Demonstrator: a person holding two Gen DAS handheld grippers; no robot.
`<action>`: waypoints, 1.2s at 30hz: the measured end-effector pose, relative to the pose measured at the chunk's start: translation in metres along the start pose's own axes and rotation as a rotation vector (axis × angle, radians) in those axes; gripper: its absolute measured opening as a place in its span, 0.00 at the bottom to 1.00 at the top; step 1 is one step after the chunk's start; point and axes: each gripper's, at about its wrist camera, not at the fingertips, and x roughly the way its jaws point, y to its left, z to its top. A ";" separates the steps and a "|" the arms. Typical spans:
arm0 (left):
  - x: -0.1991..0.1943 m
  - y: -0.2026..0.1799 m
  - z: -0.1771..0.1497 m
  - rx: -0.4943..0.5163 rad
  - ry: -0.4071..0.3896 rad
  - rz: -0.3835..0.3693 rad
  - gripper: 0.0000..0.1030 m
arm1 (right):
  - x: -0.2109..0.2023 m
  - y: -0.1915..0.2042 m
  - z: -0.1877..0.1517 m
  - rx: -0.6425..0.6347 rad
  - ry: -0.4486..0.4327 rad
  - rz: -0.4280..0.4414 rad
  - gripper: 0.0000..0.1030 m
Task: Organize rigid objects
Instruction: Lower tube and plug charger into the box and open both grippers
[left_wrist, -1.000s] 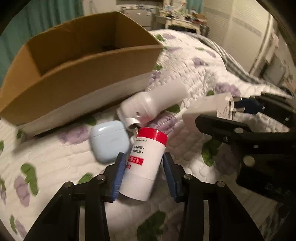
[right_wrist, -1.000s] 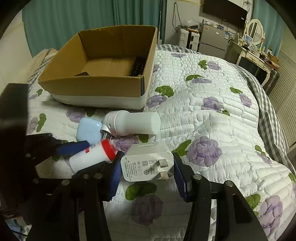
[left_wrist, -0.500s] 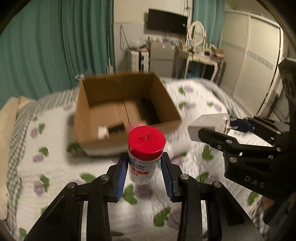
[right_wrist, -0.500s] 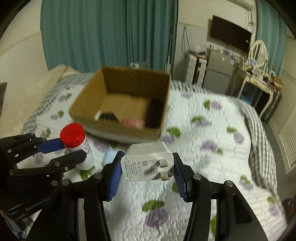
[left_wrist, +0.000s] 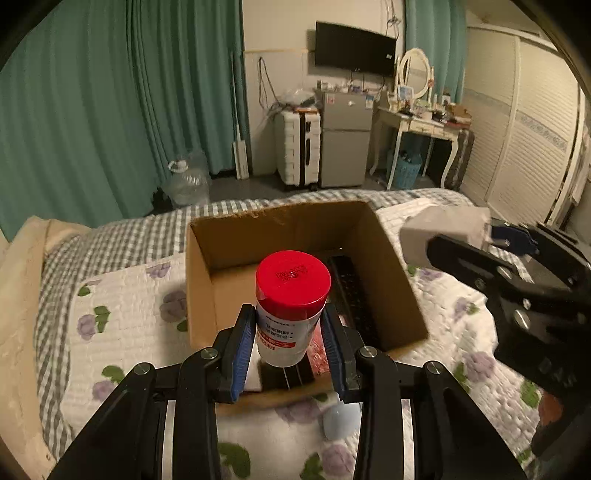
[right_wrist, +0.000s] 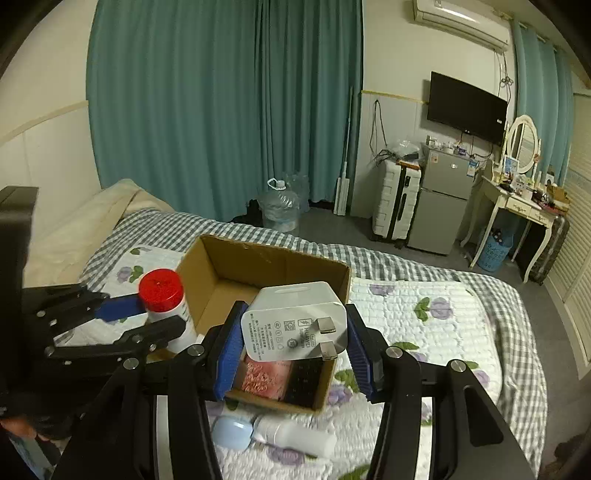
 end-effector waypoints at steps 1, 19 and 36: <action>0.008 -0.001 0.000 0.009 0.015 0.010 0.35 | 0.008 -0.002 0.000 0.006 0.003 0.003 0.49; 0.071 0.015 0.003 -0.002 0.060 0.071 0.54 | 0.079 -0.028 -0.026 0.088 0.061 0.045 0.49; 0.029 0.029 0.004 -0.040 -0.111 0.137 0.59 | 0.121 -0.012 -0.006 0.034 0.083 0.077 0.49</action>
